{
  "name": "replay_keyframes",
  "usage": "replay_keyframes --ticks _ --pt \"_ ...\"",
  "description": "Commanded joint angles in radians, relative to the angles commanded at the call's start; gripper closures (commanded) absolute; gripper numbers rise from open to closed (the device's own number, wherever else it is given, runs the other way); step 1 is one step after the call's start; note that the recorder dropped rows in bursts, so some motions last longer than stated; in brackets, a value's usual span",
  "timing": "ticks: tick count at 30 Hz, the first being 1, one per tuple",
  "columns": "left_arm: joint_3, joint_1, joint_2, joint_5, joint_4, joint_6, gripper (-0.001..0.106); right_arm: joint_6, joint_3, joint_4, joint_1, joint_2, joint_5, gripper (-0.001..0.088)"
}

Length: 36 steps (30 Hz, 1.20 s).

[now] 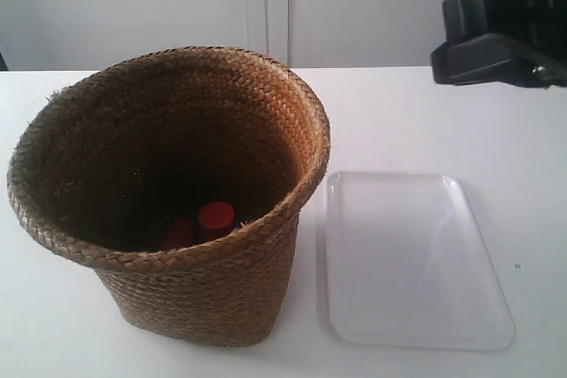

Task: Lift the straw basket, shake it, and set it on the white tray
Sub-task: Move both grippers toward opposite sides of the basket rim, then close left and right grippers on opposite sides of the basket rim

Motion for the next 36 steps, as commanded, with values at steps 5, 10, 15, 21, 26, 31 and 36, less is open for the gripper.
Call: replay_keyframes --ticks 5,10,15,21,26,31,36 --pt "0.000 0.000 0.071 -0.032 -0.058 0.017 0.028 -0.006 0.000 0.027 0.000 0.044 0.035 0.0069" --pt "0.000 0.000 0.150 -0.055 -0.097 0.046 0.027 -0.006 0.000 0.050 0.000 0.073 0.035 0.0026" --pt "0.000 0.000 0.213 -0.060 -0.106 0.048 0.027 -0.006 0.000 0.157 0.013 0.094 -0.005 0.0026" --pt "0.000 0.000 0.263 -0.091 -0.152 0.056 0.027 -0.006 0.000 0.190 0.043 0.125 -0.072 0.0026" --pt "0.000 0.000 0.295 -0.119 -0.182 0.094 0.027 -0.006 0.000 0.213 0.086 0.179 -0.100 0.0026" --pt "0.020 0.000 0.349 -0.164 -0.184 0.094 0.027 -0.006 0.000 0.204 0.103 0.268 -0.124 0.0026" --pt "0.070 0.000 0.445 -0.188 -0.215 0.121 0.027 -0.006 0.000 0.205 0.103 0.379 -0.183 0.0026"
